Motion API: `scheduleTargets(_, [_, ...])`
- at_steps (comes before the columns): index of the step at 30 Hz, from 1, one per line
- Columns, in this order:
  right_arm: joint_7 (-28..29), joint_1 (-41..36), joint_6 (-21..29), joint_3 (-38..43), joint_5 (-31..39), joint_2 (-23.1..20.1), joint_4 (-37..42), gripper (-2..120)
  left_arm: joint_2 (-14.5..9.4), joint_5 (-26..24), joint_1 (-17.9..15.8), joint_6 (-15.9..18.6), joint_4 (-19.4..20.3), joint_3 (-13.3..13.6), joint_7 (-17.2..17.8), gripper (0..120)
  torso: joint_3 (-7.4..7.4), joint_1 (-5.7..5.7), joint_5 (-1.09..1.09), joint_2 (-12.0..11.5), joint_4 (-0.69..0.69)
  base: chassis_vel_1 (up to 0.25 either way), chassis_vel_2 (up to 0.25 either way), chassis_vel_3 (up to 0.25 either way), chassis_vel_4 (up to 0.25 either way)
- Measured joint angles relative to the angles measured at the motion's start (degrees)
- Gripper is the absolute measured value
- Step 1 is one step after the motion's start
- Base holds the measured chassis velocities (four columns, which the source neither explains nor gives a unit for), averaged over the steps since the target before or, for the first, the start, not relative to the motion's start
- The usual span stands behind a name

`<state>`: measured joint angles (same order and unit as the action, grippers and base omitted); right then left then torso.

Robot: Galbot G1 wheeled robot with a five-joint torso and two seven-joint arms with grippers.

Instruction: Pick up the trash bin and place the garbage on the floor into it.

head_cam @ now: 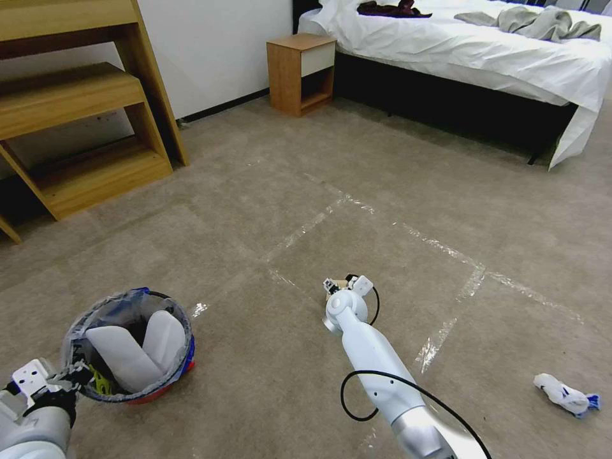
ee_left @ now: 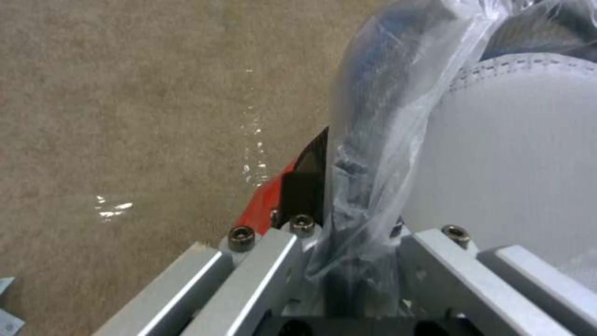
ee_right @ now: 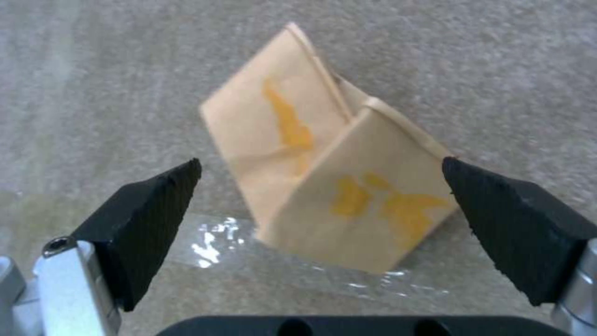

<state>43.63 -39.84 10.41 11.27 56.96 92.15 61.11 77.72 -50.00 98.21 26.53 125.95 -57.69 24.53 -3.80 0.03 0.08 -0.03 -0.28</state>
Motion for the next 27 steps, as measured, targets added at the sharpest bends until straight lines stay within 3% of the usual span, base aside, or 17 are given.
scheduleTargets(16, [0.6, -1.68, -0.23, 0.47, -0.87, 0.0, -0.99, 99, -1.68, -0.38, -2.06, -0.27, -1.4, 1.84, 0.1, 1, 0.0, 0.0, 0.0, 0.0, -0.01, 0.0, 0.0, 0.0, 0.0])
scheduleTargets(27, [0.12, -1.2, -0.29, -0.37, -1.25, -0.01, -2.22, 99, -1.15, -0.39, -2.01, -0.24, -1.19, 1.97, 0.14, 1, 0.0, 0.0, 0.0, 0.0, 0.0, 0.0, 0.0, 0.0, 0.0])
